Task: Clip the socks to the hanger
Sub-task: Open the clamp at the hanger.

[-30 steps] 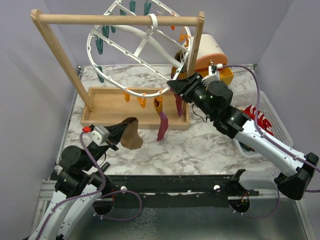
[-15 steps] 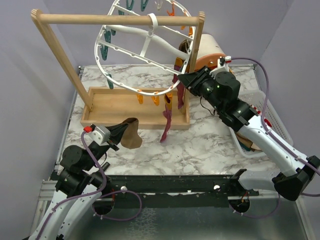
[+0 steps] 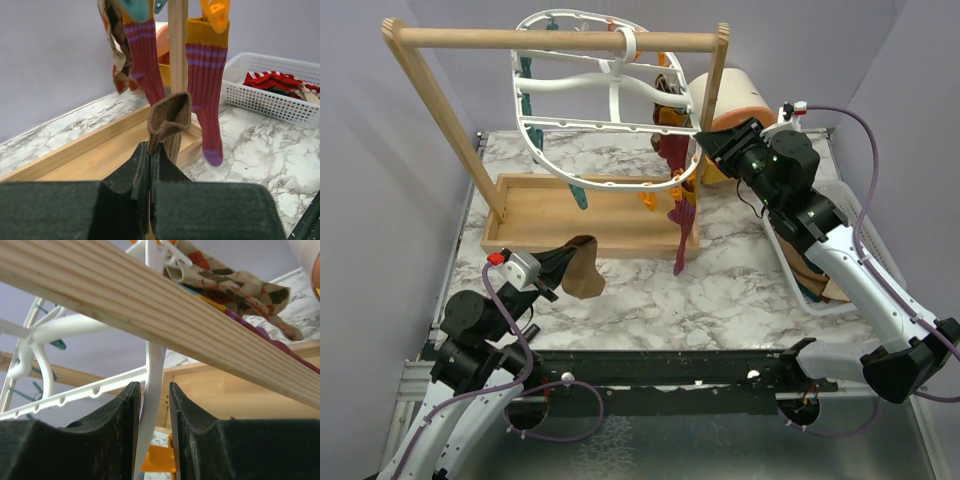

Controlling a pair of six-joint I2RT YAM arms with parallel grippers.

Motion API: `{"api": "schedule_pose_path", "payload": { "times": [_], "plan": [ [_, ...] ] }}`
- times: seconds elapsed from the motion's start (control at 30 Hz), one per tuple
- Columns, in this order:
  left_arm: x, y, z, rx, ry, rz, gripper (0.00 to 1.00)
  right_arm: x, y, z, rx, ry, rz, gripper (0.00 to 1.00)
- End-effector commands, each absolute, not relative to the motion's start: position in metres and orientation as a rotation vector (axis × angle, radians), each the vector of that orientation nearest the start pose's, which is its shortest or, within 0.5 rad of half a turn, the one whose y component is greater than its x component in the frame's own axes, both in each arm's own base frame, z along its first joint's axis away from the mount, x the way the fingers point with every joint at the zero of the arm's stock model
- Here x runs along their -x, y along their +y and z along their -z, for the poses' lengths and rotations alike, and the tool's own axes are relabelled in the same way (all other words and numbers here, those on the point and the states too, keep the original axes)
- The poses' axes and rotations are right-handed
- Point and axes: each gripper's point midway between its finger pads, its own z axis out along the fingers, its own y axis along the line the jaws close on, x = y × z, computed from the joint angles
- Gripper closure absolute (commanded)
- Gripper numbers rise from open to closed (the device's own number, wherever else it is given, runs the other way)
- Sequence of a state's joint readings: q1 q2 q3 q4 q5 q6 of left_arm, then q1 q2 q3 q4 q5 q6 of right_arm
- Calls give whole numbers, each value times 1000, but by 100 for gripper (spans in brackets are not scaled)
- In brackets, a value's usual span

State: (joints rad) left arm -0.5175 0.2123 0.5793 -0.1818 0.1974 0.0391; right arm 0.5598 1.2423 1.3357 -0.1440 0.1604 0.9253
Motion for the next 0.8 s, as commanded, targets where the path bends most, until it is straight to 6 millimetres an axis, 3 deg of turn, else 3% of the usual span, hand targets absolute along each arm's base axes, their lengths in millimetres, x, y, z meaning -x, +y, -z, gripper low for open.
{"api": "schedule_pose_path", "payload": {
  "times": [0.0, 0.27, 0.47, 0.77],
  "plan": [
    [-174, -139, -315, -554, 1304, 537, 100, -362, 227, -421, -428, 1647, -1026, 65],
    [-174, -139, -318, -555, 1300, 541, 100, -358, 235, -424, -387, 1657, -1077, 63],
    [-173, -141, -320, -564, 1293, 552, 100, -351, 234, -426, -367, 1666, -1080, 44],
    [-171, -144, -325, -581, 1286, 565, 100, -329, 209, -439, -301, 1653, -961, 31]
  ]
}}
